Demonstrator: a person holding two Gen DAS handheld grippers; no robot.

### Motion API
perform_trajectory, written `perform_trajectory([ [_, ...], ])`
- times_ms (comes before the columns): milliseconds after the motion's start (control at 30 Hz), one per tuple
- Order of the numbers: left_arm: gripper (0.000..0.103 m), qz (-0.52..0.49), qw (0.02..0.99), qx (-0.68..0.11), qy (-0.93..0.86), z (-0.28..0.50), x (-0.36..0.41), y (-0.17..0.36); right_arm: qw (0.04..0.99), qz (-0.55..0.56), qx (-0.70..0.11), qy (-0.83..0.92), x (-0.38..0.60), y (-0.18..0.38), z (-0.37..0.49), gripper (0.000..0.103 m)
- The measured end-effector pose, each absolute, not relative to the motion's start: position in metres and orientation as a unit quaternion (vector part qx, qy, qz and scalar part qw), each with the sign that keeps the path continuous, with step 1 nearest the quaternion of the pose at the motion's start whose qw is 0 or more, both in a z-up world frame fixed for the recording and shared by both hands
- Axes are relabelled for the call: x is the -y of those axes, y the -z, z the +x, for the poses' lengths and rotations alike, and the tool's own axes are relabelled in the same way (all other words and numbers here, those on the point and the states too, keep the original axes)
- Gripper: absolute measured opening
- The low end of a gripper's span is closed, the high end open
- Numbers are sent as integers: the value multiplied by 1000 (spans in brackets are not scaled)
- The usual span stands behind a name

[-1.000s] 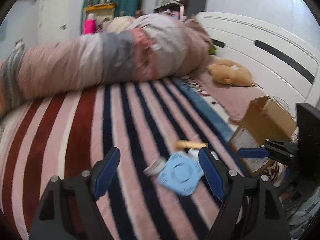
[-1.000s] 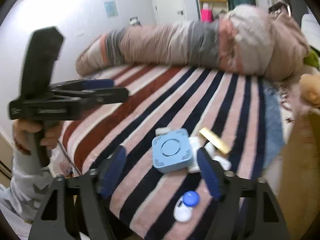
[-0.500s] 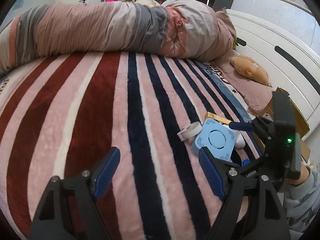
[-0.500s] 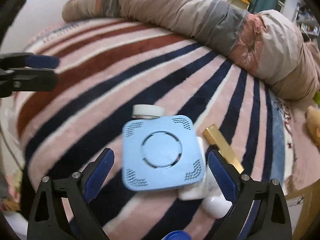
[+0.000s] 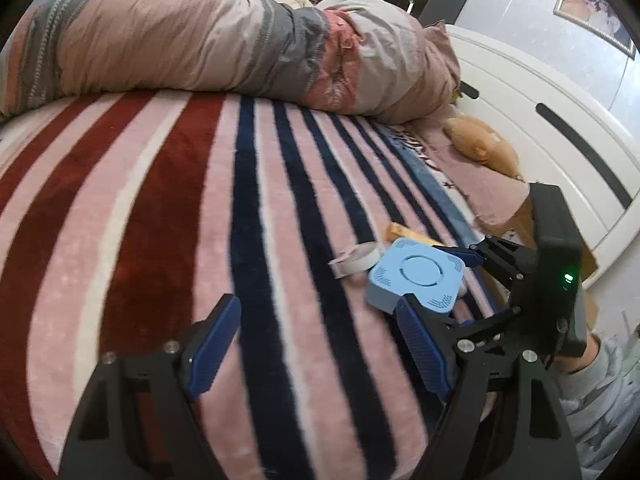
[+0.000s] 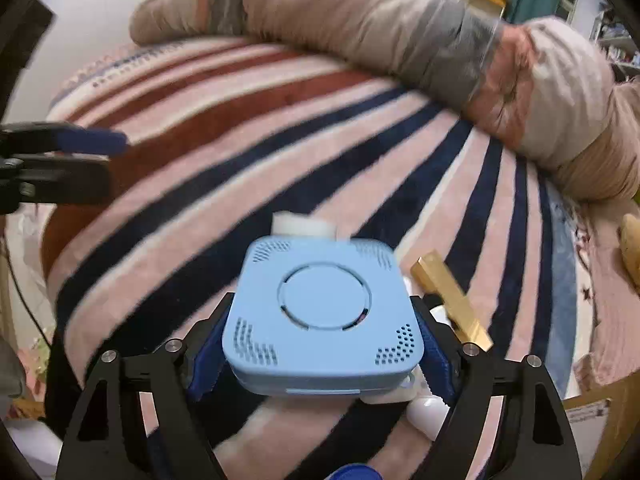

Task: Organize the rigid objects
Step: 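Lower the right gripper onto the light-blue square device and close it, then carry the blue device into the cardboard box and open the right gripper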

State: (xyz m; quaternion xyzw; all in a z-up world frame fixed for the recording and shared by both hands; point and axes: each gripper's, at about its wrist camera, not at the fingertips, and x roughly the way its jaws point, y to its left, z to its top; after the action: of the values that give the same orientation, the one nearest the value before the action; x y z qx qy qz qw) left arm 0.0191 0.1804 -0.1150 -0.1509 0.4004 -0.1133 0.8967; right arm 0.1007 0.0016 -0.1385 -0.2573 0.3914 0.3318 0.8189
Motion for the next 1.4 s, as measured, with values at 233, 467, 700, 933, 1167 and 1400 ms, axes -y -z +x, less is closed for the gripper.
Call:
perform_trajectory([
  [233, 78, -178, 886, -397, 161, 25, -155, 103, 820, -221, -377, -369, 7, 117, 79, 79],
  [467, 78, -212, 861, -404, 226, 23, -143, 98, 831, -183, -324, -414, 15, 97, 54, 79],
  [700, 76, -249, 848, -378, 277, 21, -126, 70, 856, -185, -237, -421, 23, 60, 27, 78],
  [933, 51, -174, 885, -345, 260, 13, -90, 19, 875, -178, -215, -396, 52, 31, 20, 77],
  [1167, 44, -82, 904, -308, 285, 15, -19, -30, 905, -125, -201, -353, 118, -3, 21, 77],
  [1400, 42, -11, 885, -312, 345, 41, 78, -49, 933, -68, -216, -278, 206, -15, 28, 77],
])
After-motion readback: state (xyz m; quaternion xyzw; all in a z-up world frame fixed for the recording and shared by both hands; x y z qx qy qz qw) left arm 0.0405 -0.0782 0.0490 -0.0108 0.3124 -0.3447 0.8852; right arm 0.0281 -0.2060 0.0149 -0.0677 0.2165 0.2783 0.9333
